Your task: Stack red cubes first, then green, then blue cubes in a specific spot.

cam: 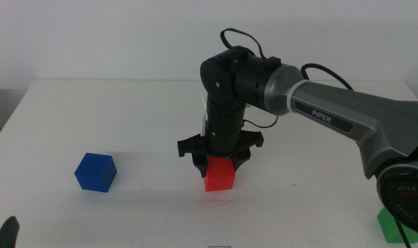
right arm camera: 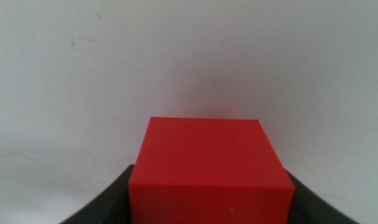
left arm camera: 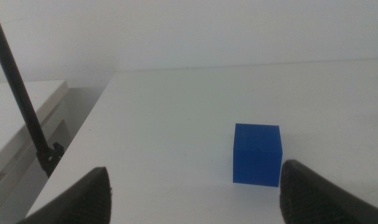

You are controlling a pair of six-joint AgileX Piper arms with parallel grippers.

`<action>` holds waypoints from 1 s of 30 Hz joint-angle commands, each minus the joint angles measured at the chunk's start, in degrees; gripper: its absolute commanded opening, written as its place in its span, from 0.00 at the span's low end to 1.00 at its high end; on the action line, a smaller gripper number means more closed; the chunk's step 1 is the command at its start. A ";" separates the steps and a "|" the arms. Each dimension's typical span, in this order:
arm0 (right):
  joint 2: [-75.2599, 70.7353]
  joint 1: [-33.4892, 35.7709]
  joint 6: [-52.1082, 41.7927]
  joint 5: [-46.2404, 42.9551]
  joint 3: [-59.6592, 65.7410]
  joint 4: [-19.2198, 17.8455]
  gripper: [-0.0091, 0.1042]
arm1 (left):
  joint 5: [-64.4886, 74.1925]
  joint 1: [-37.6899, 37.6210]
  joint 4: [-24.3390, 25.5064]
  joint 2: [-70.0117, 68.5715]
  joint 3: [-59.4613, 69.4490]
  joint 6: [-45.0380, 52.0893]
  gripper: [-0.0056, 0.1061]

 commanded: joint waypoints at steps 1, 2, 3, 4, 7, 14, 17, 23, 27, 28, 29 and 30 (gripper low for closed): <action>-3.59 0.01 0.75 4.73 -2.00 -0.60 0.07 | -4.42 -0.12 -0.47 -1.17 -0.23 -0.65 0.87; -3.59 0.01 1.08 4.73 -2.00 -0.60 0.07 | -4.42 -0.12 -0.47 -1.17 -0.23 -0.65 0.87; -3.59 0.01 1.53 4.73 -2.00 -0.60 0.07 | -4.42 -0.12 -0.47 -1.17 -0.23 -0.65 0.87; -3.59 0.01 2.01 4.73 -2.00 -0.60 0.07 | -4.42 -0.12 -0.47 -1.17 -0.23 -0.65 0.87; -3.37 0.01 2.94 4.73 -2.00 -0.60 0.07 | -4.42 -0.12 -0.47 -1.17 -0.23 -0.65 0.87; -1.37 0.01 3.10 4.73 -2.00 -0.26 0.07 | -4.42 -0.12 -0.47 -1.17 -0.23 -0.65 0.87; -1.17 0.01 3.10 4.73 -2.00 -0.26 0.07 | -4.42 -0.12 -0.47 -1.17 -0.23 -0.65 0.87; -1.17 0.01 5.85 4.68 -2.00 -0.60 0.36 | -4.42 -0.12 -0.47 -1.17 -0.23 -0.65 0.87; -1.17 0.01 5.85 4.68 -2.00 -1.09 0.57 | -4.42 -0.12 -0.47 -1.17 -0.23 -0.65 0.87; -1.17 0.01 5.85 4.63 -2.00 -1.14 0.62 | -4.42 -0.12 -0.47 -1.17 -0.23 -0.65 0.87; -1.17 0.01 5.85 4.63 -2.00 -1.27 0.68 | -4.42 -0.12 -0.47 -1.17 -0.23 -0.65 0.87; -1.17 0.01 5.85 4.57 -2.00 -1.32 0.73 | -4.42 -0.12 -0.47 -1.17 -0.23 -0.65 0.87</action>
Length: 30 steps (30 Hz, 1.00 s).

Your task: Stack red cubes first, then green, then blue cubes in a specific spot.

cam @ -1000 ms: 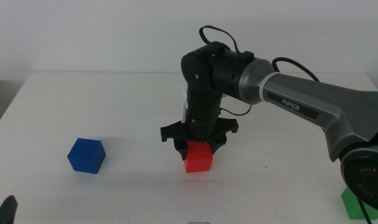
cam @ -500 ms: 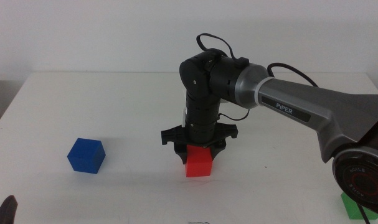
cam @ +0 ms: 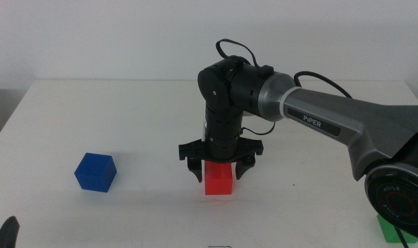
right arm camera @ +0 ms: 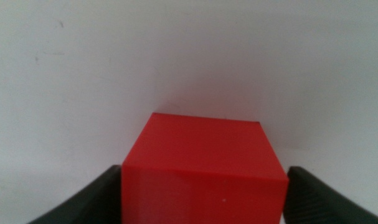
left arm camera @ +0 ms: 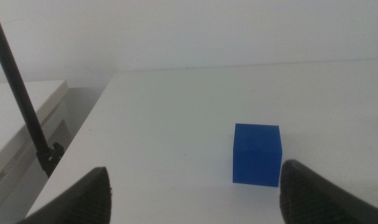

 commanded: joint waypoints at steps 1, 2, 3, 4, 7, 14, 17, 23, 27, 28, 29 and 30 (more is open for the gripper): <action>-3.66 -0.05 0.16 4.49 -1.45 -0.72 0.77 | -4.42 -0.12 -0.47 -1.17 -0.23 -0.65 0.87; -3.86 -0.05 0.16 4.61 -1.45 -0.63 0.80 | -4.42 -0.12 -0.47 -1.17 -0.23 -0.65 0.87; -4.27 -0.05 -0.10 4.61 -1.45 -0.45 0.83 | -4.42 -0.12 -0.47 -1.17 -0.23 -0.65 0.87; -5.02 -0.05 -0.16 4.66 -1.45 -0.45 0.85 | -4.42 -0.12 -0.47 -1.17 -0.23 -0.65 0.87; -8.41 -0.05 -1.29 4.66 -1.45 -0.82 0.88 | -4.42 -0.12 -0.47 -1.17 -0.23 -0.65 0.87; -20.33 -0.86 -4.15 4.66 -1.45 -5.00 0.88 | -4.42 -0.12 -0.47 -1.17 -0.23 -0.65 0.87; -25.32 -3.04 -6.83 4.66 0.36 -4.55 0.88 | -4.42 -0.12 -0.47 -1.17 -0.23 -0.65 0.87; -39.22 -11.94 -13.81 4.43 15.07 -4.20 0.87 | -4.42 -0.12 -0.47 -1.17 -0.23 -0.65 0.87; -47.71 -19.80 -19.82 4.38 25.47 -4.15 0.87 | -4.42 -0.12 -0.47 -1.17 -0.23 -0.65 0.87; -49.74 -22.09 -21.17 4.29 27.72 -4.20 0.87 | -4.42 -0.12 -0.47 -1.17 -0.23 -0.65 0.87; -51.60 -24.34 -22.56 3.95 29.89 -4.20 0.87 | -4.42 -0.12 -0.47 -1.17 -0.23 -0.65 0.87; -53.19 -26.36 -23.55 3.75 31.54 -4.25 0.87 | -4.42 -0.12 -0.47 -1.17 -0.23 -0.65 0.87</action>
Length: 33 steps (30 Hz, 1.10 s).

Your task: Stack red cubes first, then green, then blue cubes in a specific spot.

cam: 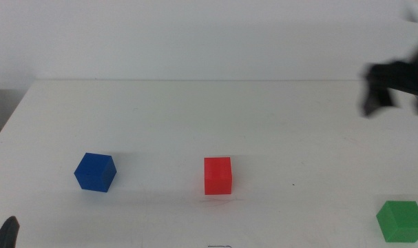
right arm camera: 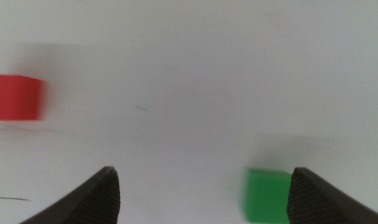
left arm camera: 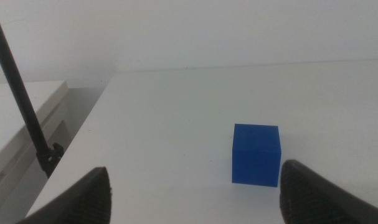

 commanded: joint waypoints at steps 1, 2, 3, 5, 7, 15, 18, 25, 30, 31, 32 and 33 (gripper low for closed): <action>-5.86 -4.51 -4.03 2.16 3.46 -0.78 0.87 | -4.42 -0.12 -0.47 -1.17 -0.23 -0.65 0.87; -6.94 -6.00 -5.03 2.03 5.42 -0.59 0.87 | -4.42 -0.12 -0.47 -1.17 -0.23 -0.65 0.87; -7.63 -7.10 -5.81 1.71 6.96 -0.35 0.87 | -4.42 -0.12 -0.47 -1.17 -0.23 -0.65 0.87; -8.90 -9.49 -6.83 0.60 10.73 0.16 0.87 | -4.42 -0.12 -0.47 -1.17 -0.23 -0.65 0.87; -9.31 -10.85 -7.36 -0.53 14.03 0.51 0.87 | -4.42 -0.12 -0.47 -1.17 -0.23 -0.65 0.87; -8.64 -11.44 -9.42 -9.22 23.05 1.06 0.87 | -4.42 -0.12 -0.47 -1.17 -0.23 -0.65 0.87; -6.71 -11.44 -9.42 -10.05 24.70 0.88 0.87 | -4.42 -0.12 -0.47 -1.17 -0.23 -0.65 0.87; -0.97 -12.63 -9.42 -12.43 25.49 0.44 0.86 | -4.42 -0.12 -0.47 -1.17 -0.23 -0.65 0.87; 2.65 -13.13 -9.22 -13.57 25.49 -0.58 0.84 | -4.42 -0.12 -0.47 -1.17 -0.23 -0.65 0.87; 3.28 -13.13 -9.22 -13.89 25.49 -0.50 0.84 | -4.42 -0.12 -0.47 -1.17 -0.23 -0.65 0.87; 3.95 -13.13 -9.22 -13.97 25.49 -0.41 0.83 | -4.42 -0.12 -0.47 -1.17 -0.23 -0.65 0.87; 4.51 -13.13 -9.22 -14.13 25.49 -0.41 0.83 | -4.42 -0.12 -0.47 -1.17 -0.23 -0.65 0.87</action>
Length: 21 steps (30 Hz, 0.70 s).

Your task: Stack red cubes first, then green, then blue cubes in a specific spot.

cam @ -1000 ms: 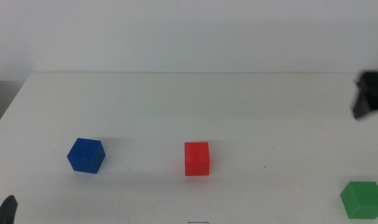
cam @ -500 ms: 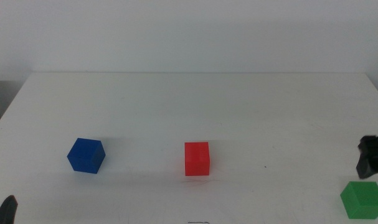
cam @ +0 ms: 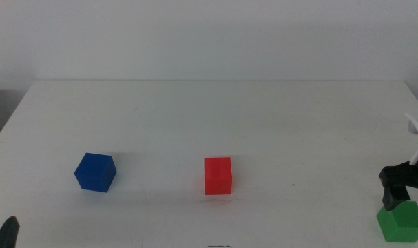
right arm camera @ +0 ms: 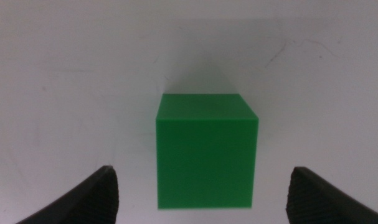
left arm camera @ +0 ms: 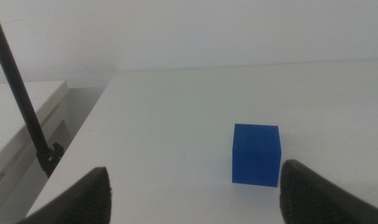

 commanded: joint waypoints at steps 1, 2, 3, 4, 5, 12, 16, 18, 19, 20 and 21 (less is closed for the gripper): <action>-0.32 -0.38 -0.55 -1.13 -0.99 -1.00 0.83 | -4.42 -0.12 -0.47 -1.17 -0.23 -0.65 0.87; 0.35 -0.38 -0.55 -1.34 -0.99 -1.00 0.82 | -4.42 -0.12 -0.47 -1.17 -0.23 -0.65 0.87; 1.07 -0.38 -0.55 -1.63 -0.99 -1.00 0.81 | -4.42 -0.12 -0.47 -1.17 -0.23 -0.65 0.87; 1.56 -0.38 -0.55 -1.88 -0.99 -1.00 0.81 | -4.42 -0.12 -0.47 -1.17 -0.23 -0.65 0.87; 2.27 -0.38 -0.55 -1.94 -0.99 -1.00 0.80 | -4.42 -0.12 -0.47 -1.17 -0.23 -0.65 0.87; 6.73 -0.38 -0.55 -1.80 -0.99 -1.06 0.74 | -4.42 -0.12 -0.47 -1.17 -0.23 -0.65 0.87; 7.83 -0.38 -0.11 -1.27 -0.99 -1.06 0.60 | -4.42 -0.12 -0.47 -1.17 -0.23 -0.65 0.87; 7.93 -0.38 0.00 -0.46 -0.99 -1.06 0.42 | -4.42 -0.12 -0.47 -1.17 -0.23 -0.65 0.87; 7.93 -0.38 0.27 -0.27 -0.99 -1.06 0.31 | -4.42 -0.12 -0.47 -1.17 -0.23 -0.65 0.87; 7.93 -0.38 0.86 -0.12 -0.99 -1.06 0.19 | -4.42 -0.12 -0.47 -1.17 -0.23 -0.65 0.87; 7.84 -0.33 1.18 0.80 -0.99 -1.19 0.07 | -4.42 -0.12 -0.47 -1.17 -0.23 -0.65 0.87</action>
